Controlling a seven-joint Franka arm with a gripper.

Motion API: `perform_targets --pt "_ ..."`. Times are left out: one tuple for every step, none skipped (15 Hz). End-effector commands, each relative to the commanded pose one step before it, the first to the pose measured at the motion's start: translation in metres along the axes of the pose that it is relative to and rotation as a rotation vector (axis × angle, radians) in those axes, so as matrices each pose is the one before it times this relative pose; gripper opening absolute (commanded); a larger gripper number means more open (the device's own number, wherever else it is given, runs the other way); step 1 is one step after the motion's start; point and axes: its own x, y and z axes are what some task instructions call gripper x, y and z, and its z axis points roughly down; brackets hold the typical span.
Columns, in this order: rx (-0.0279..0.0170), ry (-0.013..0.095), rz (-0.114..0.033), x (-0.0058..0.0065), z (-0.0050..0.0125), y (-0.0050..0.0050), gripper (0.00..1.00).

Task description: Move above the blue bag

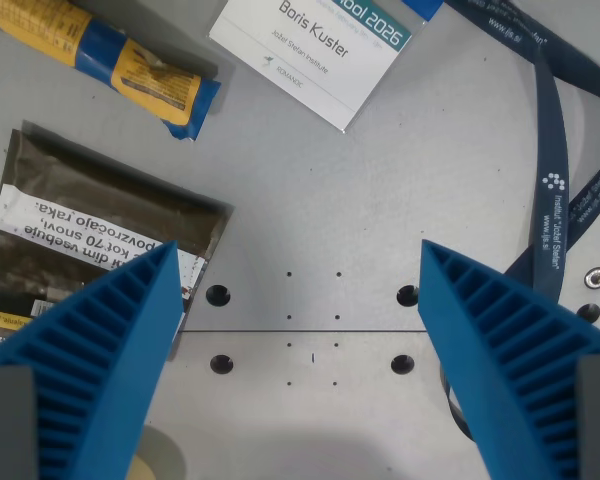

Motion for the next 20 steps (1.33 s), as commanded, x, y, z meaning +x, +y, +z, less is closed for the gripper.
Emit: perform_targets --pt "-0.00005 0.0047 -0.0001 -0.00008 -0.00202 0.00001 1.00" --pt "0.00023 0.0000 -0.0002 0.00000 0.00000 0.00000 1.00" --pt "0.00017 0.0001 -0.0010 0.00001 0.00003 -0.00002 1.00" --pt "0.00026 0.0001 -0.0030 0.00002 0.00008 -0.00005 1.00" --pt "0.00012 0.0001 -0.0058 0.00005 0.00016 -0.00011 1.00" --pt "0.00031 -0.0001 -0.0087 0.00009 0.00028 -0.00019 1.00" --pt "0.00048 -0.0001 -0.0115 0.00013 0.00044 -0.00029 1.00" --pt "0.00061 0.0007 -0.0152 0.00020 0.00063 -0.00041 1.00" --pt "0.00077 0.0008 -0.0182 0.00027 0.00084 -0.00055 1.00" --pt "0.00114 0.0016 -0.0200 0.00035 0.00106 -0.00070 1.00" --pt "0.00129 0.0017 -0.0226 0.00044 0.00130 -0.00085 1.00" --pt "0.00175 0.0028 -0.0236 0.00055 0.00156 -0.00102 1.00" --pt "0.00209 0.0026 -0.0277 0.00067 0.00185 -0.00121 1.00" --pt "0.00223 0.0026 -0.0294 0.00081 0.00217 -0.00137 1.00" --pt "0.00142 0.0014 -0.0307 0.00095 0.00251 -0.00149 1.00" --pt "0.00266 0.0015 -0.0333 0.00106 0.00284 -0.00159 1.00" --pt "0.00204 0.0036 -0.0333 0.00115 0.00310 -0.00167 1.00" --pt "0.00211 0.0034 -0.0333 0.00126 0.00331 -0.00177 1.00" --pt "0.00295 0.0030 -0.0333 0.00136 0.00351 -0.00188 1.00" --pt "0.00198 0.0020 -0.0333 0.00145 0.00371 -0.00200 1.00"
